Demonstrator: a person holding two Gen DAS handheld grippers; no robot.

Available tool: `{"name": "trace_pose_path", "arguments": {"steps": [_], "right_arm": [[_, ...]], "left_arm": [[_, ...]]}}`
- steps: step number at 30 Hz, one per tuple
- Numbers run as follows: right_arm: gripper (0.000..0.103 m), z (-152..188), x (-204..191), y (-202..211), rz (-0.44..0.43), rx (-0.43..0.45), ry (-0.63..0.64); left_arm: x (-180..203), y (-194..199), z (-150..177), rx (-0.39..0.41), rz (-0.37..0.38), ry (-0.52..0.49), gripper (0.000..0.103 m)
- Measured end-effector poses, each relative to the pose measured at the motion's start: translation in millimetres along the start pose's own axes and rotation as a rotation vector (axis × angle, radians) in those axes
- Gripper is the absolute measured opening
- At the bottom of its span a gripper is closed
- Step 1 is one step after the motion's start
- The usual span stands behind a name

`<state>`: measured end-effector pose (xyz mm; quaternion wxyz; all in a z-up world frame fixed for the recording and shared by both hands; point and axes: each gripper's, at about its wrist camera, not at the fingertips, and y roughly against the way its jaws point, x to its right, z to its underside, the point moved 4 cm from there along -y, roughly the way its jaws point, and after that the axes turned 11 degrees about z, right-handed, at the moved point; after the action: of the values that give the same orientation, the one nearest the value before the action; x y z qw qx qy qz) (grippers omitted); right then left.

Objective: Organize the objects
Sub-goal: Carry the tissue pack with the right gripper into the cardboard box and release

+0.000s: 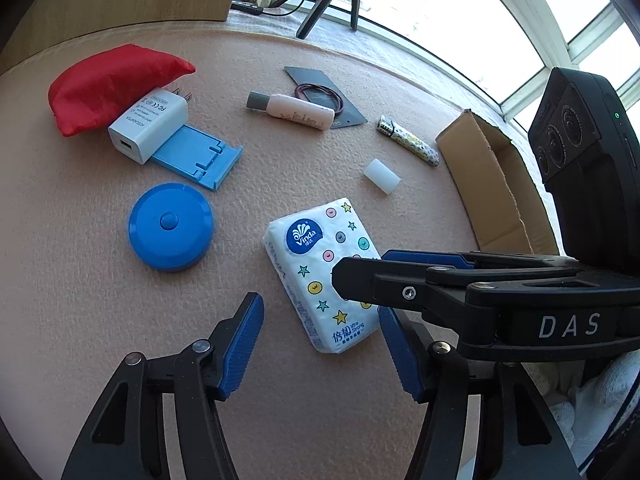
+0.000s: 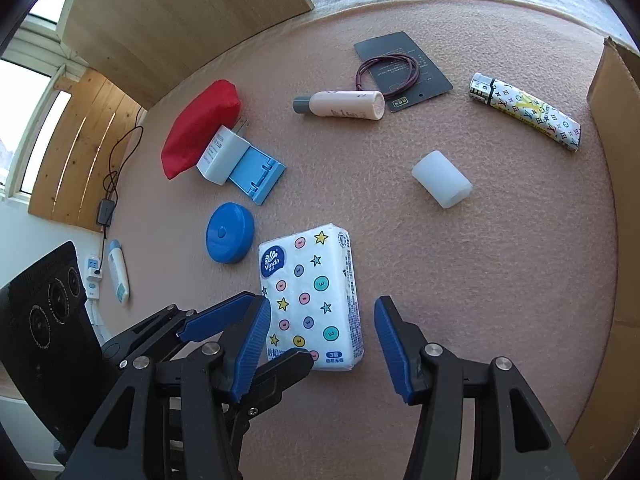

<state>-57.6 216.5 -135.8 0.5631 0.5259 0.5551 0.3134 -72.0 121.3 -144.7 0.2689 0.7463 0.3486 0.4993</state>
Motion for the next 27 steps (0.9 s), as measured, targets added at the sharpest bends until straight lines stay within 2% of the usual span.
{"name": "trace_pose_path", "arguments": {"steps": [3,5,14,19,27], "right_arm": [[0.036,1.9,-2.0,-1.9,-0.010,-0.010,0.002],[0.036,2.7,-3.0,-1.6,-0.001,-0.006,0.007],[0.034,6.4,-0.3,20.1,0.011,0.050,0.003],[0.034,9.8,10.9,46.5,0.032,0.110,-0.019],[0.034,21.0,50.9,99.8,0.051,0.204,-0.085]], "left_arm": [[0.3,-1.7,0.2,-0.003,0.023,0.005,0.053],[2.9,-3.0,-0.3,-0.004,0.030,0.000,0.048],[19.3,4.7,-2.9,0.012,0.022,-0.031,0.047],[47.8,9.6,-8.6,0.031,0.021,-0.090,0.047],[115.6,3.9,-20.1,0.059,0.044,-0.204,0.047]]}}
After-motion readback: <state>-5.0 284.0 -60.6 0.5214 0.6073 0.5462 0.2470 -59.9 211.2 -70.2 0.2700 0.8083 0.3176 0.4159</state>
